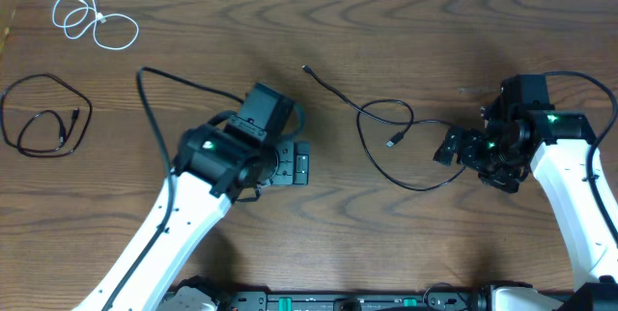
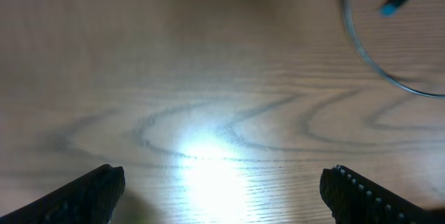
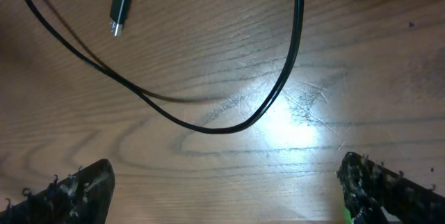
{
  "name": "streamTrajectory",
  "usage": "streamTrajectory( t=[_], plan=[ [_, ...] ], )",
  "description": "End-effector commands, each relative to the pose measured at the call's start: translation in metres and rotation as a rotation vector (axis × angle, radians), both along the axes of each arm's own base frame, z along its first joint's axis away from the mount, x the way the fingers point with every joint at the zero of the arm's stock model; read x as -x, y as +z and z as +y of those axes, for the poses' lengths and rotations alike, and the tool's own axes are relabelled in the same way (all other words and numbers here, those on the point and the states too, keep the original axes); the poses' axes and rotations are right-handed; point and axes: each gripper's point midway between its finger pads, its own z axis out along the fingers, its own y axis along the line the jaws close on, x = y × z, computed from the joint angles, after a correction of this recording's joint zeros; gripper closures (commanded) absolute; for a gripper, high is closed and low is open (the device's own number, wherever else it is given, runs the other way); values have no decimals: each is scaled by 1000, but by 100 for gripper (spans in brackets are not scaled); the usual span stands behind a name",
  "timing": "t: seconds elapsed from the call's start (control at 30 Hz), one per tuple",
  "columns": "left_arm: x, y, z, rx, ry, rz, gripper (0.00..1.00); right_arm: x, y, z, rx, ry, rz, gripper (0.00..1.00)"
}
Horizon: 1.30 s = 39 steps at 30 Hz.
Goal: Untangle cables
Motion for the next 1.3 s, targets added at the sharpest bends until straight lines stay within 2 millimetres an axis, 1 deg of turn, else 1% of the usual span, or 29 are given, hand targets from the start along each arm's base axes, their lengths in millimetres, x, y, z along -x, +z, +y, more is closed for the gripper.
streamTrajectory(
  t=[0.0,0.07,0.17,0.2,0.23,0.27,0.33,0.4,0.47,0.57,0.67,0.73,0.8,0.83,0.93,0.97,1.0,1.03,1.07,1.13,1.2,1.23,1.27],
  plan=[
    [0,-21,6,-17,161,60,5,-4,0,0,19,26,-28,1],
    [0,-28,5,-22,201,87,5,-7,-2,2,16,32,-42,1],
    [-1,-34,5,-37,206,110,5,-5,-7,4,12,24,-34,1],
    [-1,-35,5,-39,206,112,5,-5,-10,5,12,27,-34,4],
    [-3,-36,4,-37,206,110,5,-5,-15,6,12,30,-39,10],
    [-4,-36,3,-34,206,106,5,-3,-25,7,12,32,-39,19],
    [-5,-36,3,-34,206,106,5,3,-38,5,14,5,-23,31],
    [-4,-36,3,-35,206,106,5,4,-50,4,13,-13,-31,39],
    [-4,-36,3,-35,206,106,5,1,-57,5,2,-63,-44,43],
    [-6,-36,2,-31,206,100,5,-2,-58,8,-19,-85,-52,51],
    [-9,-35,1,-23,206,90,5,-8,-58,4,6,-90,-77,66],
    [-10,-35,0,-20,206,86,5,-10,-58,2,15,-93,-88,72],
    [-10,-35,0,-18,206,83,5,-11,-58,2,15,-93,-93,71],
    [-11,-35,-1,-17,206,81,5,-11,-58,2,15,-93,-93,69],
    [-11,-35,-1,-17,206,81,5,-12,-58,2,14,-97,-94,71],
    [-11,-35,-1,-16,206,80,5,-12,-58,2,14,-97,-97,75],
    [-12,-34,-1,-14,205,78,5,-13,-58,2,14,-97,-98,81],
    [-13,-34,-2,-12,205,75,5,-13,-58,2,14,-97,-99,84],
    [-13,-34,-2,-11,205,73,5,-13,-58,2,14,-97,-99,86],
    [-14,-34,-2,-8,205,69,5,-13,-58,2,13,-97,-100,98],
    [-15,-34,-3,-6,205,67,5,-15,-56,6,-5,-86,-110,99],
    [-15,-34,-3,-6,205,66,5,-18,-54,11,-32,-59,-127,99],
    [-16,-33,-3,-4,205,63,5,-23,-48,23,-98,-10,-161,99]
  ],
)
